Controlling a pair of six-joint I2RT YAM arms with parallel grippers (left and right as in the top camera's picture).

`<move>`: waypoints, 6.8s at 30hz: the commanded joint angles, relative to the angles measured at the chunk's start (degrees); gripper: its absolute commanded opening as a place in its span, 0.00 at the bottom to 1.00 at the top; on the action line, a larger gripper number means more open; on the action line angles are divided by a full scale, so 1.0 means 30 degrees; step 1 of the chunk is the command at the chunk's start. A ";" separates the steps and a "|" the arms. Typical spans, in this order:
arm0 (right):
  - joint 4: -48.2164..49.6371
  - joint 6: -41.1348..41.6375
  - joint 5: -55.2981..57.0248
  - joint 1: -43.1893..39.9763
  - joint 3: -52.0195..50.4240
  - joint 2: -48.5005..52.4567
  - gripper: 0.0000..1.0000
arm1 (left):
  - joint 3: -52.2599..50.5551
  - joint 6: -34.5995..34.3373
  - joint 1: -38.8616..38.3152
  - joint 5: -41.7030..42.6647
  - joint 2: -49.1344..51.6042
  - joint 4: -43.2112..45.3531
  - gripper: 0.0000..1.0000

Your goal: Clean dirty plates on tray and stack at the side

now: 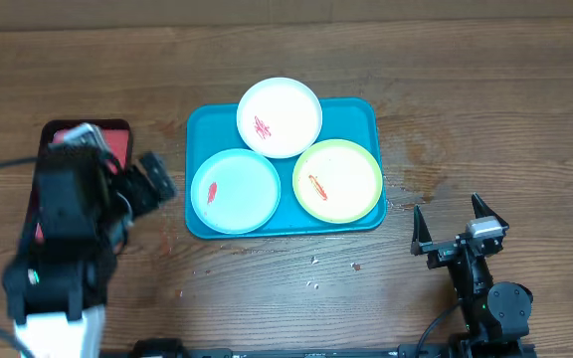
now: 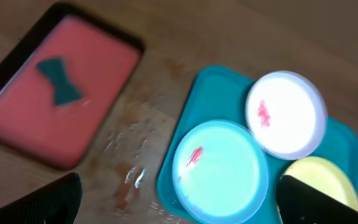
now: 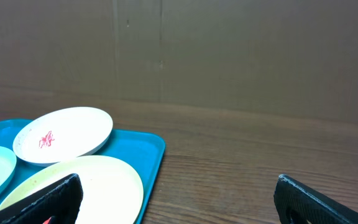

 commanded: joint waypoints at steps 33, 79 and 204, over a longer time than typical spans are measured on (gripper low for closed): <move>0.0073 0.0073 0.0095 0.0102 -0.0204 -0.0175 1.00 | 0.6572 -0.0765 0.9653 0.0605 2.0414 0.3767 0.95; 0.0073 0.0073 0.0095 0.0102 -0.0204 -0.0175 1.00 | 0.6535 -0.0685 0.9435 0.2310 2.2236 0.0328 0.66; 0.0073 0.0073 0.0095 0.0102 -0.0204 -0.0175 1.00 | 0.6309 0.1319 0.9413 0.1727 2.2250 0.0160 0.98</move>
